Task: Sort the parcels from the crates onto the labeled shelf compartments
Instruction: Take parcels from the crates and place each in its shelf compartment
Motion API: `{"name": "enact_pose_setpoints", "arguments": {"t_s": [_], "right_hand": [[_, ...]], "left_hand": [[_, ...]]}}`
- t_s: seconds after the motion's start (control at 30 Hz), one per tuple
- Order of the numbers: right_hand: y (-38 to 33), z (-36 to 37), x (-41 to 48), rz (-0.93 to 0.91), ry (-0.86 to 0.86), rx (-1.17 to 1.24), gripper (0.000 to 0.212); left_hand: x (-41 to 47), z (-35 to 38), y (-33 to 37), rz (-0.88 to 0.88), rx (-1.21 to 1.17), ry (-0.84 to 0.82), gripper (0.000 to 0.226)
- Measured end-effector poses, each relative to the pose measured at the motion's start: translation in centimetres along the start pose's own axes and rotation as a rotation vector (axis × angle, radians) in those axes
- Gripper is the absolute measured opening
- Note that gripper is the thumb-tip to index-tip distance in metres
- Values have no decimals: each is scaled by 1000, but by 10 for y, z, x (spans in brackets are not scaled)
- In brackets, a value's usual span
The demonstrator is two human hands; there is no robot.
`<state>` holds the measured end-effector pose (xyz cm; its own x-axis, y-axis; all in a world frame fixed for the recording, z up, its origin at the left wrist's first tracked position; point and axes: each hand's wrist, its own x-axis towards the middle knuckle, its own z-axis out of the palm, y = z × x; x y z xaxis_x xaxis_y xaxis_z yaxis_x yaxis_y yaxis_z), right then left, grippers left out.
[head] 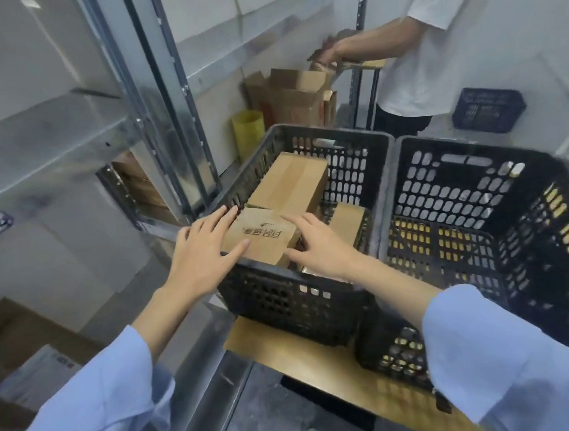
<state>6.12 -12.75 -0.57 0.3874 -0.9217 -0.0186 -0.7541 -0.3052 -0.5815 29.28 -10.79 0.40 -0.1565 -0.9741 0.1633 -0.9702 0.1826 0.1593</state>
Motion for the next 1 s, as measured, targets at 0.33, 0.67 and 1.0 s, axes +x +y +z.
{"name": "enact_pose_setpoints", "arguments": {"t_s": [0.33, 0.67, 1.0], "right_hand": [[18, 32, 38, 5, -41, -197, 85], [46, 26, 42, 80, -2, -57, 86], [61, 15, 45, 178, 3, 97, 85]], "left_hand": [[43, 37, -42, 99, -124, -68, 73], [63, 46, -43, 71, -328, -173, 86], [96, 56, -42, -81, -434, -384, 105]]}}
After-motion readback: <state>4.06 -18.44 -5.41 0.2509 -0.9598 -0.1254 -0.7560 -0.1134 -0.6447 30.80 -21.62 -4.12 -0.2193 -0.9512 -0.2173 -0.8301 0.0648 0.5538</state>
